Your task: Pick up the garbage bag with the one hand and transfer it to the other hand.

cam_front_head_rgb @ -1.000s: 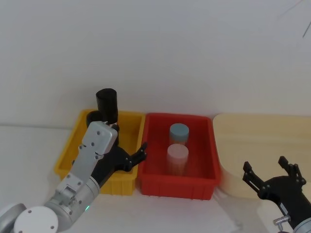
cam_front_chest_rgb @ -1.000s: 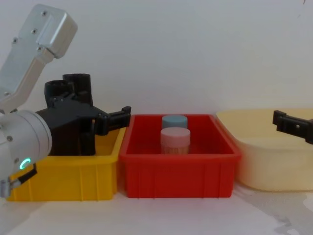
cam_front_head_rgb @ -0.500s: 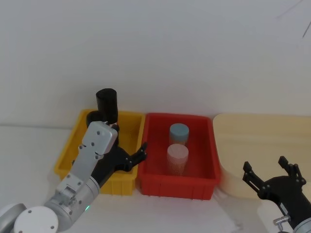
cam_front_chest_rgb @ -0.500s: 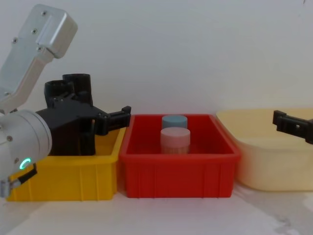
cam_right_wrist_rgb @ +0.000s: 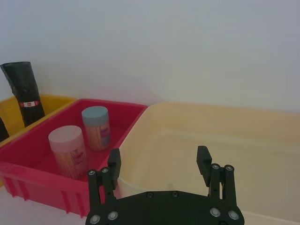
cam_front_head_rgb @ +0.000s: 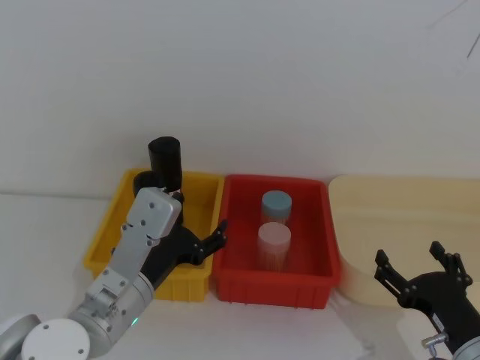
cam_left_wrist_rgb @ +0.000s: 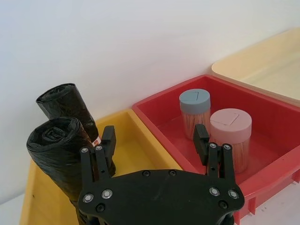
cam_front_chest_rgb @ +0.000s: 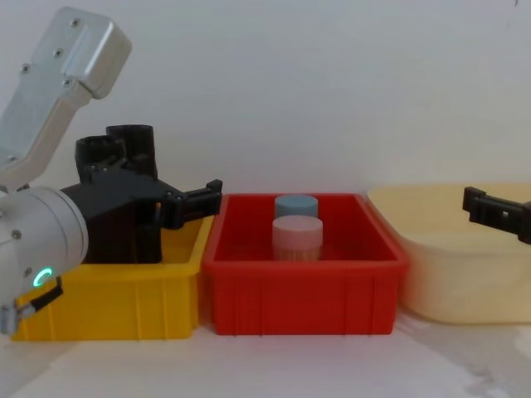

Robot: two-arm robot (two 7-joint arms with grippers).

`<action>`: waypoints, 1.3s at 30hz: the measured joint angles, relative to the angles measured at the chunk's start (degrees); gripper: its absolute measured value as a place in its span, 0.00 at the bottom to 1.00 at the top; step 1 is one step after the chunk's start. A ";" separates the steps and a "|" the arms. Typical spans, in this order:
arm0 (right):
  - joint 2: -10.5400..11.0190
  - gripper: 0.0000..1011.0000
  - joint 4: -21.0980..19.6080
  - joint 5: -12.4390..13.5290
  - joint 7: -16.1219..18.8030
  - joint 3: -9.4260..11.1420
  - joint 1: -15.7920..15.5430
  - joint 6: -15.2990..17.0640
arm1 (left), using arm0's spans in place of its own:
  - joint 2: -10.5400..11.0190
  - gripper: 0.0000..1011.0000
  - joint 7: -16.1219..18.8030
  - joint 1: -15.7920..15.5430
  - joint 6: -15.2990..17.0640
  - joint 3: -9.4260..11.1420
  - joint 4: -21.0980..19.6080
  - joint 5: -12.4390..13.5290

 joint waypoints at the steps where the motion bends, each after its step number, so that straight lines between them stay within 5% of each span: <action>1: 0.00 0.99 0.00 0.00 0.00 0.00 -0.01 0.00 | 0.00 0.99 0.00 0.00 0.00 0.00 0.00 0.00; 24: 0.02 0.99 0.12 0.04 0.42 -0.02 0.18 0.03 | 0.00 0.99 0.00 0.00 0.00 0.00 0.00 0.00; 39: 1.88 0.99 0.84 2.46 7.92 -1.19 2.78 1.98 | 0.00 0.99 0.00 0.00 0.00 0.00 0.00 0.00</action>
